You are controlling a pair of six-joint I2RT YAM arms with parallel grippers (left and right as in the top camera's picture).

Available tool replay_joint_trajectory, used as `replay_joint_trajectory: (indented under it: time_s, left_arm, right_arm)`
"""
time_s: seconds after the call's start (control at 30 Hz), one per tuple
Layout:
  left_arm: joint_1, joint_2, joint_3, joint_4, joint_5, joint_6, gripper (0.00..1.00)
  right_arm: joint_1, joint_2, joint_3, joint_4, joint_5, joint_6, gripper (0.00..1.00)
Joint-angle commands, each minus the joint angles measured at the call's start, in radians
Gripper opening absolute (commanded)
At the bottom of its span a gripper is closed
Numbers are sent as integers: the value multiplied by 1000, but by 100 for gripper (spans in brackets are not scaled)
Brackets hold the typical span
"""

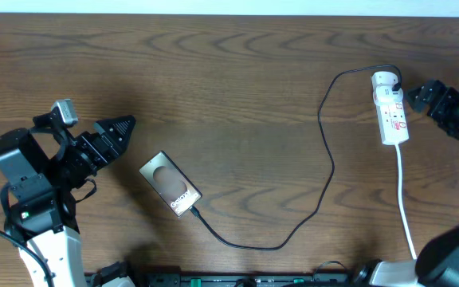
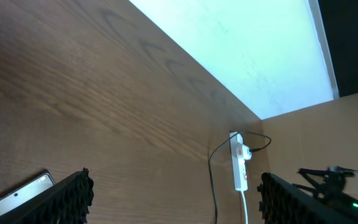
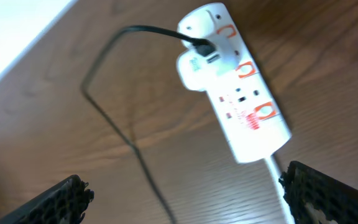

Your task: Plug charger to phone and switch on socket

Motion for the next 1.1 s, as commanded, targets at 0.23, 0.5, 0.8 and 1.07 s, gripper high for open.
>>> replay_joint_trajectory:
  time_s: [0.23,0.5,0.8,1.07]
  left_arm:
    - [3,41,13,2,11,-5,84]
    - [3,43,13,2,11,-5,84]
    - [3,43,13,2,11,-5,84]
    - [3,43,13,1,12,-5,85]
  right_arm:
    - [-3,233,71,149,1,-248,99]
    - [5,369,164,174,-52,-253,99]
    - [42,507,268,93,-68,-264,99]
    - [84,570,268,76,-117,-264,99]
